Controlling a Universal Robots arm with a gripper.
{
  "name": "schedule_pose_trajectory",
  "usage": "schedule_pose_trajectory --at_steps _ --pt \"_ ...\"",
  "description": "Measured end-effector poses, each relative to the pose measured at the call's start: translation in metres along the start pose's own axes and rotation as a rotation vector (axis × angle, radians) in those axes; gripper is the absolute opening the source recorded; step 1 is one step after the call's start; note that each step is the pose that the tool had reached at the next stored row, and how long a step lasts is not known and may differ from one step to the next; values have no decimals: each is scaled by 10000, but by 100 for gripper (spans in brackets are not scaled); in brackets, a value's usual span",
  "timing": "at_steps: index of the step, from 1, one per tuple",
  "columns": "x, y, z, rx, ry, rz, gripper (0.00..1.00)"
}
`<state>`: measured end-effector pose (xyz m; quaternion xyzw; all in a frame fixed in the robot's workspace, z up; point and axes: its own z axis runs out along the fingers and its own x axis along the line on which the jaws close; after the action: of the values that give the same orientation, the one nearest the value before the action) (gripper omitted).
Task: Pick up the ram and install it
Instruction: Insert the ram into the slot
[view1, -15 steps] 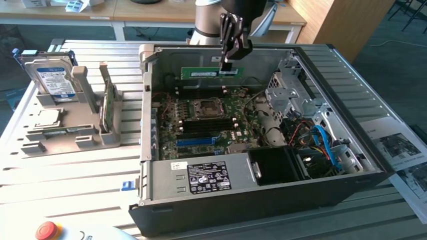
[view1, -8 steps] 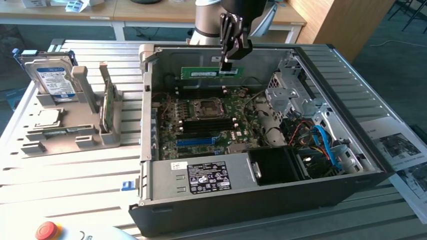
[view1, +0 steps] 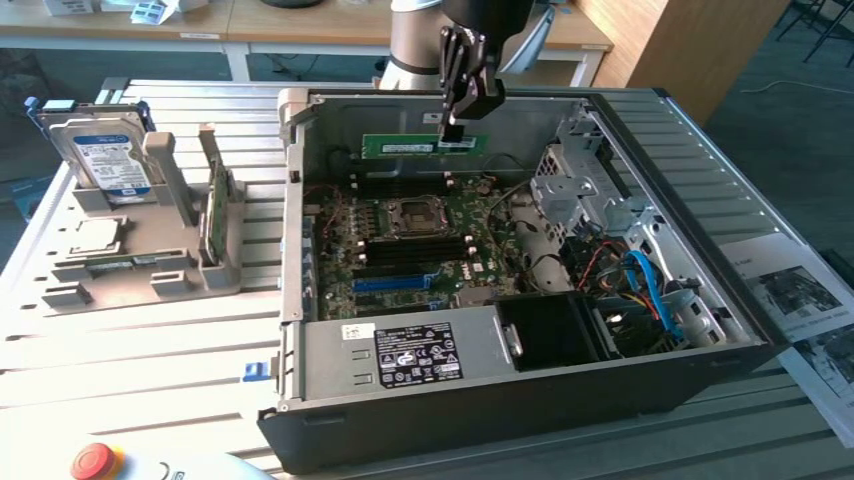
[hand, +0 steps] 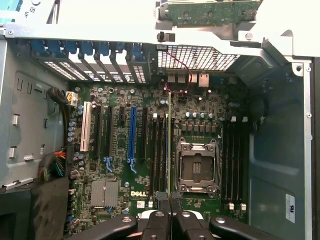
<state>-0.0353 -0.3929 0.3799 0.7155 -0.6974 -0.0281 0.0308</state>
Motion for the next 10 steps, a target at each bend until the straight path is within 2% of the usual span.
schedule_pose_trajectory --at_steps 10 --pt "0 -12 145 2 7 1 12"
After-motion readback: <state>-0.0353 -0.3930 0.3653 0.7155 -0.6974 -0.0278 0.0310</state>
